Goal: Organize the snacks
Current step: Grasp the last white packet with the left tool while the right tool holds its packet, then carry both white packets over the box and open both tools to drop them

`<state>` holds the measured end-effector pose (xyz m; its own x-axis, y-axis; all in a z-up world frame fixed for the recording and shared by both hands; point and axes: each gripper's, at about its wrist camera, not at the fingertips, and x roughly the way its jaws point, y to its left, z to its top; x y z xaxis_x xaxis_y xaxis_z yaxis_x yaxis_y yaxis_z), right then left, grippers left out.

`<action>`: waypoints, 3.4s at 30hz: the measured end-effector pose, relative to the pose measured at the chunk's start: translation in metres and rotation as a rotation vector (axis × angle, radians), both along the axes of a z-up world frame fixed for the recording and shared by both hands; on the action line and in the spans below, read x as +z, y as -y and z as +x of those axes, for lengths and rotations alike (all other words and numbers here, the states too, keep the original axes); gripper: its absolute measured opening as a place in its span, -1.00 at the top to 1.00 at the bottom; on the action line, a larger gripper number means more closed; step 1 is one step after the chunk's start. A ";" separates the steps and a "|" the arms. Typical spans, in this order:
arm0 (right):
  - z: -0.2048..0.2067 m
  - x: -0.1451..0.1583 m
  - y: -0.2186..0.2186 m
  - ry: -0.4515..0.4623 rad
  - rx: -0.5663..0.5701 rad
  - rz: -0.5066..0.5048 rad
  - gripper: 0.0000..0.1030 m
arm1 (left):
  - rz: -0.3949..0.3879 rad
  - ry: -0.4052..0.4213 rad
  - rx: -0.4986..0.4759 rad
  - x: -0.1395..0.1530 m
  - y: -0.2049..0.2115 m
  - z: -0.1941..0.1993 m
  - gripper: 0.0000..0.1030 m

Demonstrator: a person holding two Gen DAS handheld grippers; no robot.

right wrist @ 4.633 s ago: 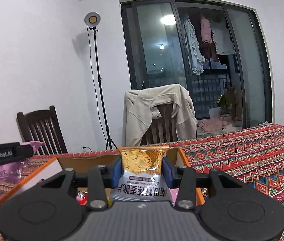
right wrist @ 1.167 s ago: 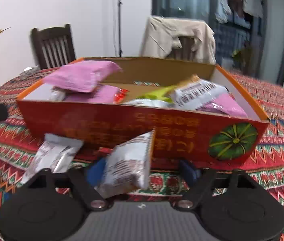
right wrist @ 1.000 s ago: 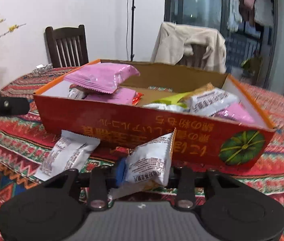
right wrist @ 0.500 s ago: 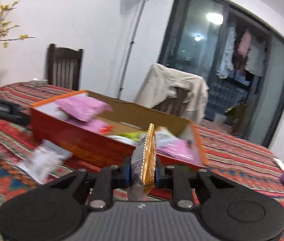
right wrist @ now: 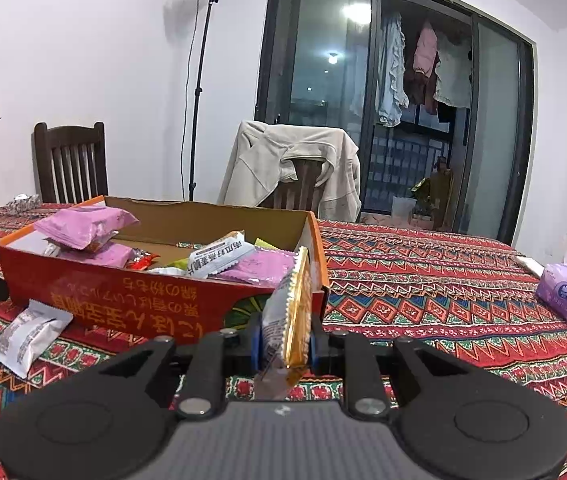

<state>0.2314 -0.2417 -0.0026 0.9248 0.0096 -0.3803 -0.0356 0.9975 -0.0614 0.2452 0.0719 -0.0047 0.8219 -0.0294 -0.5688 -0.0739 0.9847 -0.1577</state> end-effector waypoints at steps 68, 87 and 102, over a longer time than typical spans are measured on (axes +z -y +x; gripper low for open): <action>-0.030 0.019 0.004 0.114 0.119 0.081 0.59 | 0.123 -0.064 -0.102 -0.014 0.065 -0.004 0.20; -0.015 0.011 0.011 0.078 0.105 0.130 0.59 | 0.372 0.406 0.063 0.023 0.079 -0.052 0.18; -0.010 0.005 0.009 0.112 0.053 0.105 0.59 | 0.415 0.474 0.194 0.029 0.082 -0.056 0.18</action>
<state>0.2214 -0.2504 0.0029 0.9587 0.0936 -0.2687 -0.0868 0.9955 0.0369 0.1893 -0.0105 0.0246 0.9546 0.2882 -0.0756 -0.2720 0.9465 0.1735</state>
